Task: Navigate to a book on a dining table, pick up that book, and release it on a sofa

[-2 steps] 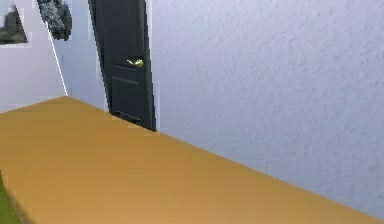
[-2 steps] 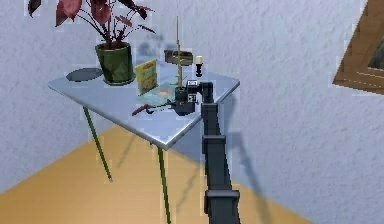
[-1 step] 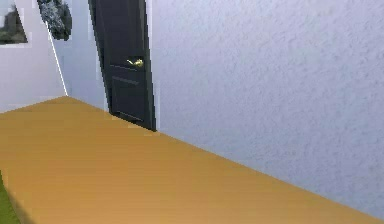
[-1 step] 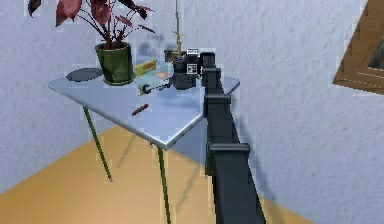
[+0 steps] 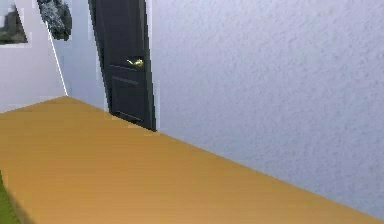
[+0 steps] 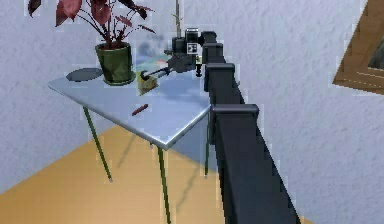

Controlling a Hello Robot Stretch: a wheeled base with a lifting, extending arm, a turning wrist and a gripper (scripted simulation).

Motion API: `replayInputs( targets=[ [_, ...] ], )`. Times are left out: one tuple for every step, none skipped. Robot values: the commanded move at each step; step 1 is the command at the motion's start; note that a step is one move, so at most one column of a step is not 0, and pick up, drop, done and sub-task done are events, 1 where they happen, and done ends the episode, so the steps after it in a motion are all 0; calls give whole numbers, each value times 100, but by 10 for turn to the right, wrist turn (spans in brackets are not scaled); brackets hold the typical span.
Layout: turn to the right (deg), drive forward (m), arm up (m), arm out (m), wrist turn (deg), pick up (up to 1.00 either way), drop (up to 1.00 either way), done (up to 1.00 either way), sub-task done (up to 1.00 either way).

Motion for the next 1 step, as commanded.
replayInputs(
  targets=[
    [0,0,0,0,-450,0,0,0,0]
  ],
)
